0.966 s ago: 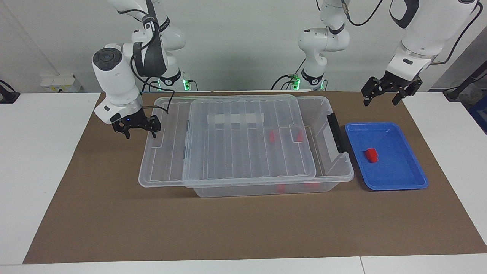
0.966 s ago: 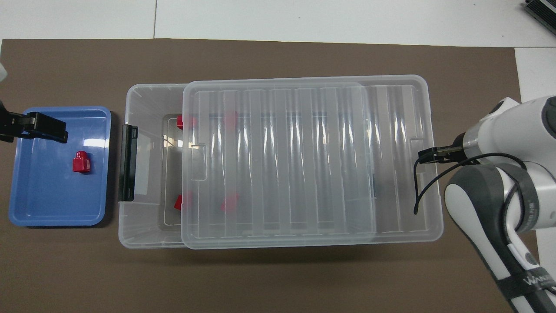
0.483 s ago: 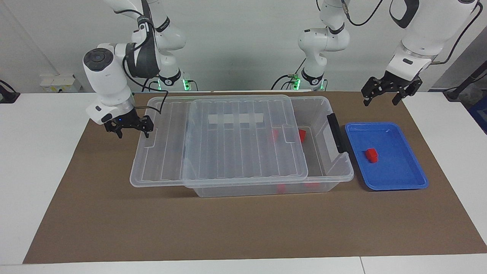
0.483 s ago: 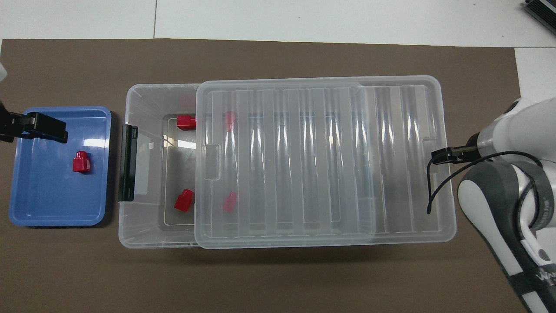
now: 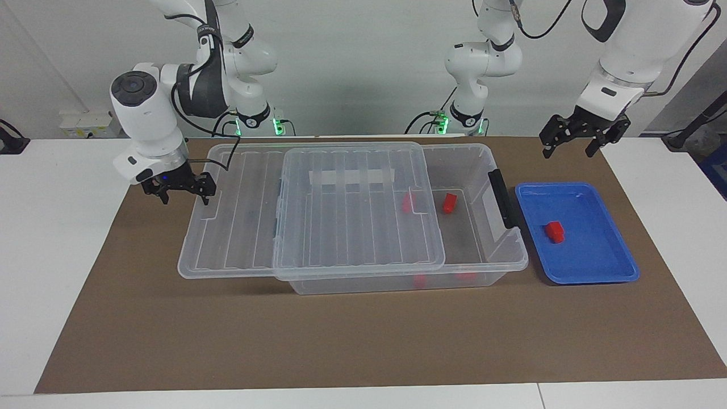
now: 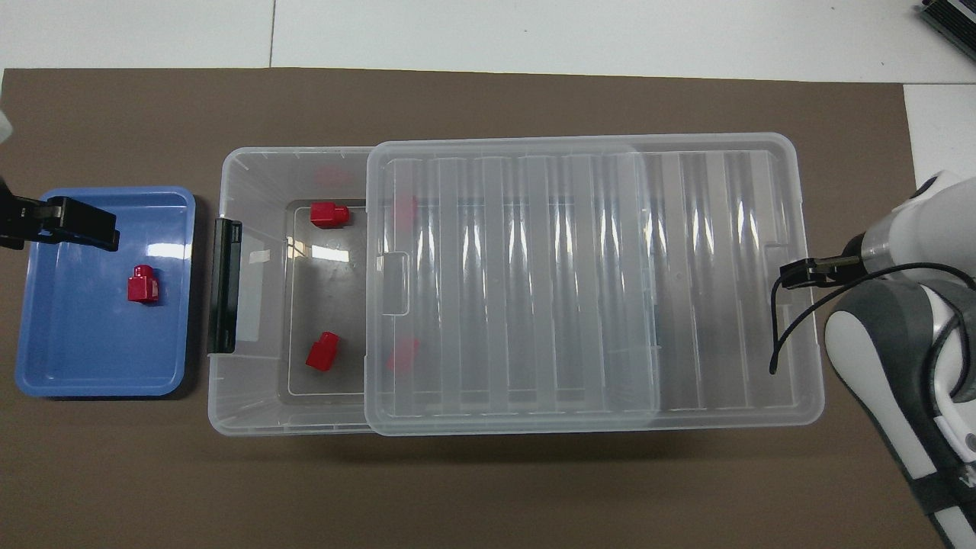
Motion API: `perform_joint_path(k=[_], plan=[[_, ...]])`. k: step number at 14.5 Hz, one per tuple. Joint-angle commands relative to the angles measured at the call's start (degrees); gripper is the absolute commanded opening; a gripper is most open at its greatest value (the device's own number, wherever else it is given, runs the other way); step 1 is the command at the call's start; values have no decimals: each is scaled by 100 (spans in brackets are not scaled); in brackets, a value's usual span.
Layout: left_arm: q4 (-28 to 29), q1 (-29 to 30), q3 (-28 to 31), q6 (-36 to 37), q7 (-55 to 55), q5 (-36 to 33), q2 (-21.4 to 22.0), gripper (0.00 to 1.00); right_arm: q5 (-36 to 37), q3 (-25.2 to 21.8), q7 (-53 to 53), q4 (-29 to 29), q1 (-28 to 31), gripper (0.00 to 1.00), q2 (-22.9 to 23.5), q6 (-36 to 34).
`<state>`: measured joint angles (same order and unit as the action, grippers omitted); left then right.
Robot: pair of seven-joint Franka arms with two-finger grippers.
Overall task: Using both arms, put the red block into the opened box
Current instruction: 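Slide the clear lid away from the left gripper with the right gripper, then retract the right gripper while the left gripper reaches the red block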
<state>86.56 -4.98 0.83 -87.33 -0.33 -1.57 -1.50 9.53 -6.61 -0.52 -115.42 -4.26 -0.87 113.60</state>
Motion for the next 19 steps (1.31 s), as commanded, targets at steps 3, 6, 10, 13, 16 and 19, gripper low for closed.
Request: perform_joint_path(k=[3,6,10,13,16,19], plan=[[98,24,-3,6,24,7,114,100,199,-226,306,37,48,100,-45,-189],[98,24,5,-3,15,-1,114,100,207,-340,403,37,48,100,-54,-207],[107,68,23,6,24,-10,123,100,243,-341,395,37,48,100,-80,-242],[142,146,23,-12,-29,-10,123,100,234,-306,351,168,39,100,-115,-364],[457,402,23,-370,-55,-10,272,100,94,-244,211,440,31,100,-124,-479],[564,498,23,-399,-20,-45,317,100,-354,-156,-97,1081,39,100,-115,-1118]])
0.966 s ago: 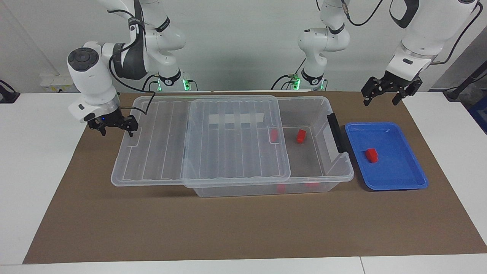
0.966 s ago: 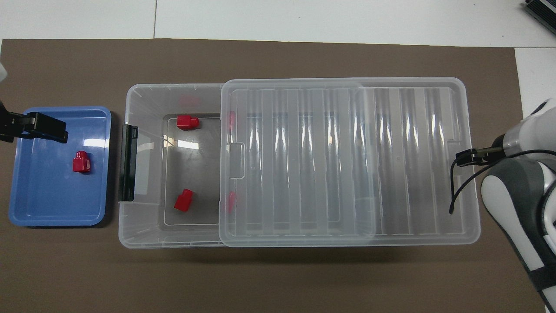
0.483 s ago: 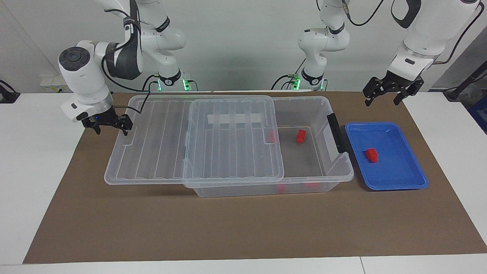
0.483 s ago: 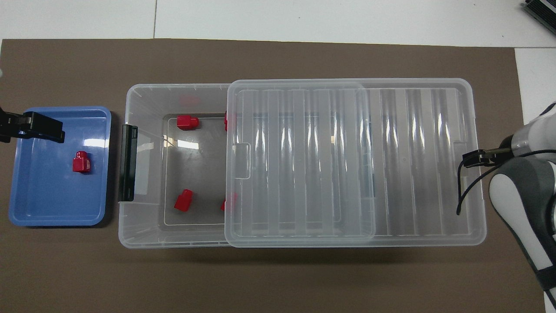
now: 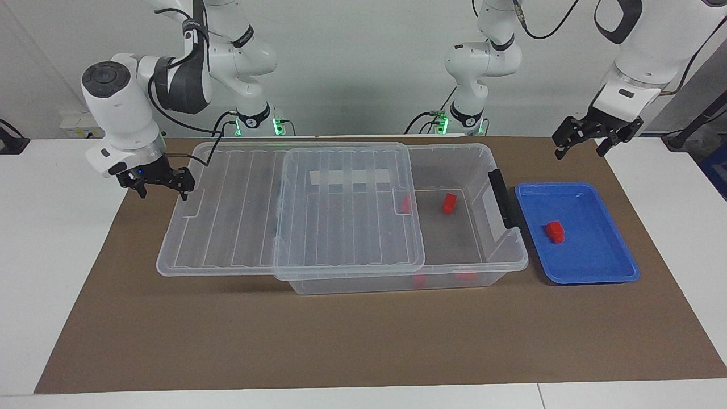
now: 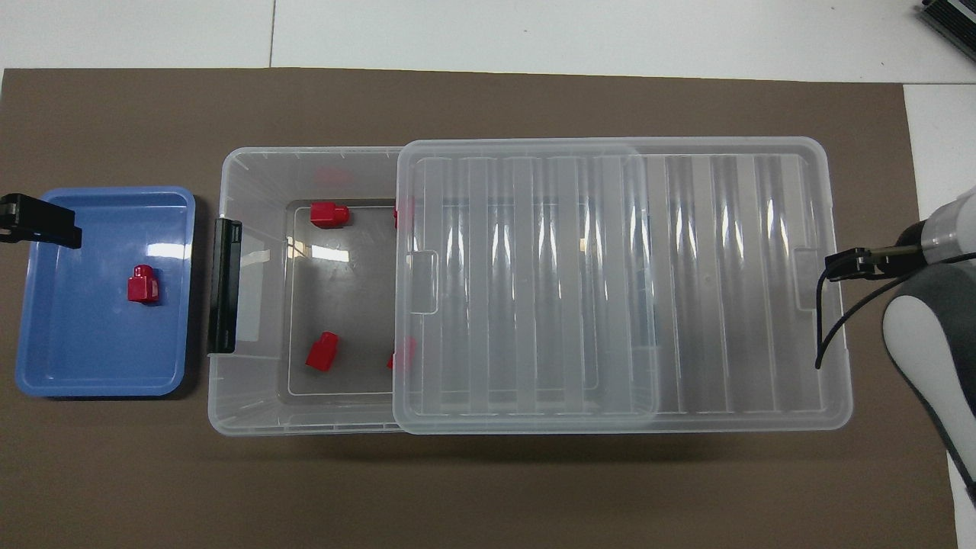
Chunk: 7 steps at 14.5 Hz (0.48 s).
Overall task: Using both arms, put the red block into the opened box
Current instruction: 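Retract the right gripper while the left gripper reaches the red block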
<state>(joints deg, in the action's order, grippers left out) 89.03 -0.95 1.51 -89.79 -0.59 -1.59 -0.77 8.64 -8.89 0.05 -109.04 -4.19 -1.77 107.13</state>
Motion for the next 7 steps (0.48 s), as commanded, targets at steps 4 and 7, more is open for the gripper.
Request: perform_joint_path(k=[4,7], plan=[[596,208,-46,-151,-2,-43,410,100,-758,116,-120,1357,331,100,-17,-1666],[1519,367,-46,-1355,-81,-43,709,100,-767,247,-190,1878,384,100,133,-2302]])
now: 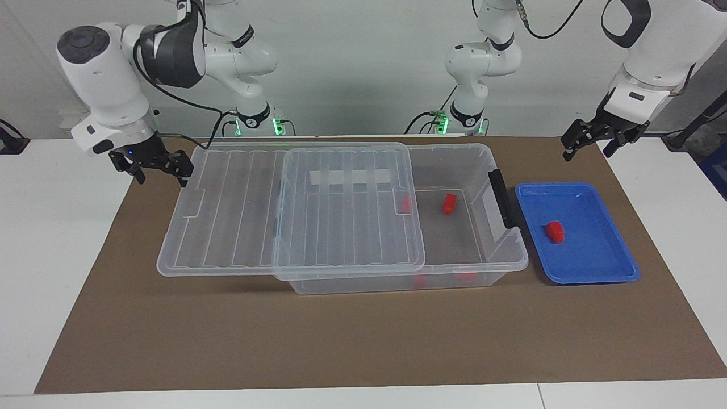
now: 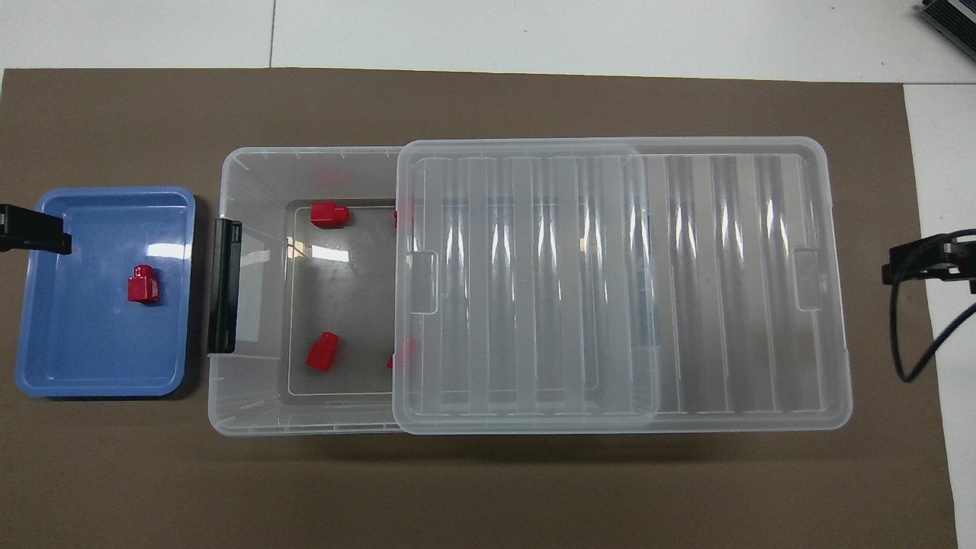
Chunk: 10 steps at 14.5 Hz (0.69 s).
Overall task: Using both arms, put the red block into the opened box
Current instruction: 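Retract the right gripper while the left gripper reaches the red block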
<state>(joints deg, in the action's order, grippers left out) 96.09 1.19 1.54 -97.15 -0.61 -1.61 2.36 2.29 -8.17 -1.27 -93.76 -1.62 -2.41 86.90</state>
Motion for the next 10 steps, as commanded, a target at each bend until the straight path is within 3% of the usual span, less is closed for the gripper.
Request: perform_joint_path(k=[1,6,10], plan=[[946,162,-48,-769,-175,-41,405,100,-133,175,-75,332,101,100,188,-253],[1929,899,-48,-1998,-1343,-41,335,100,-1,184,-93,235,22,100,135,-191],[2817,1014,-48,-3035,-1407,-41,335,100,-1,184,-93,218,-13,100,135,-33]])
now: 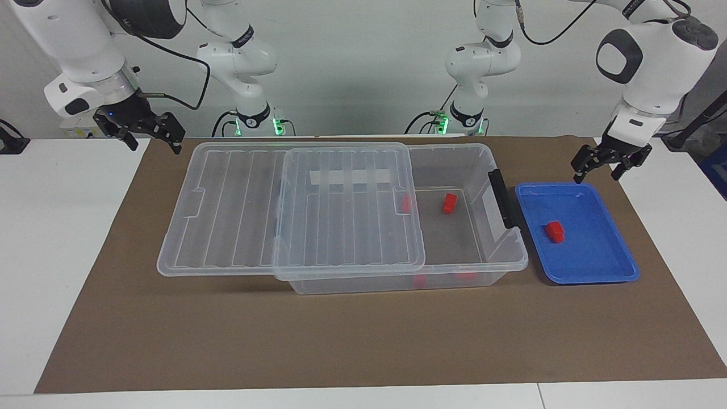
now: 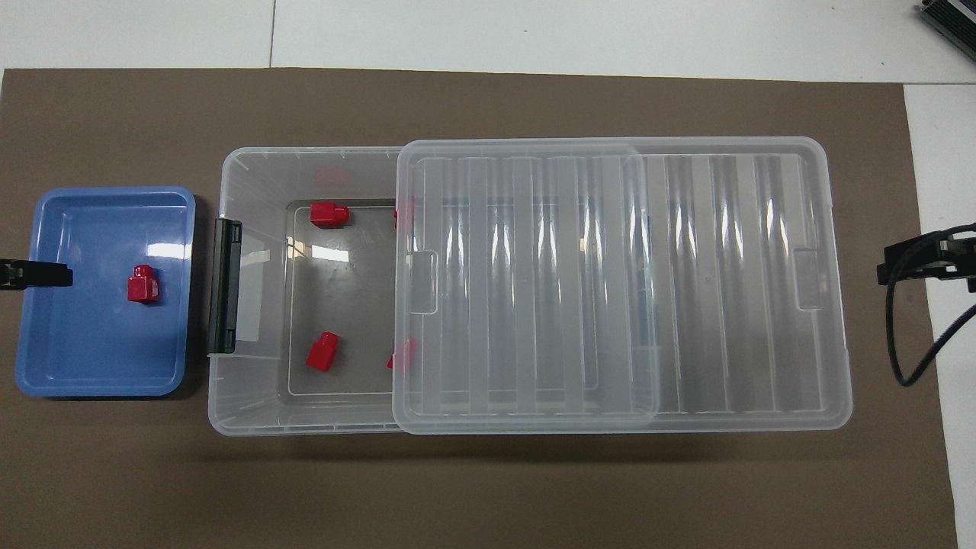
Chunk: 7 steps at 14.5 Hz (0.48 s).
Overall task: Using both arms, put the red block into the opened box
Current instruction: 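Retract the right gripper while the left gripper reaches the red block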
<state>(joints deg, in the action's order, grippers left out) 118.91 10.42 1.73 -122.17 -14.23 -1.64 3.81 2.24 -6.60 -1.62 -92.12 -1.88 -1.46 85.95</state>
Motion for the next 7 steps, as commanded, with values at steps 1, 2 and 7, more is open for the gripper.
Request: perform_joint_path(k=[1,2,7], plan=[[589,109,-67,-692,16,-38,156,100,4,27,-58,54,12,100,41,53],[615,91,-67,-746,182,-38,68,100,4,27,-58,54,12,100,41,53],[782,-32,-85,-1177,746,-38,-258,100,4,36,-66,54,12,100,41,44]])
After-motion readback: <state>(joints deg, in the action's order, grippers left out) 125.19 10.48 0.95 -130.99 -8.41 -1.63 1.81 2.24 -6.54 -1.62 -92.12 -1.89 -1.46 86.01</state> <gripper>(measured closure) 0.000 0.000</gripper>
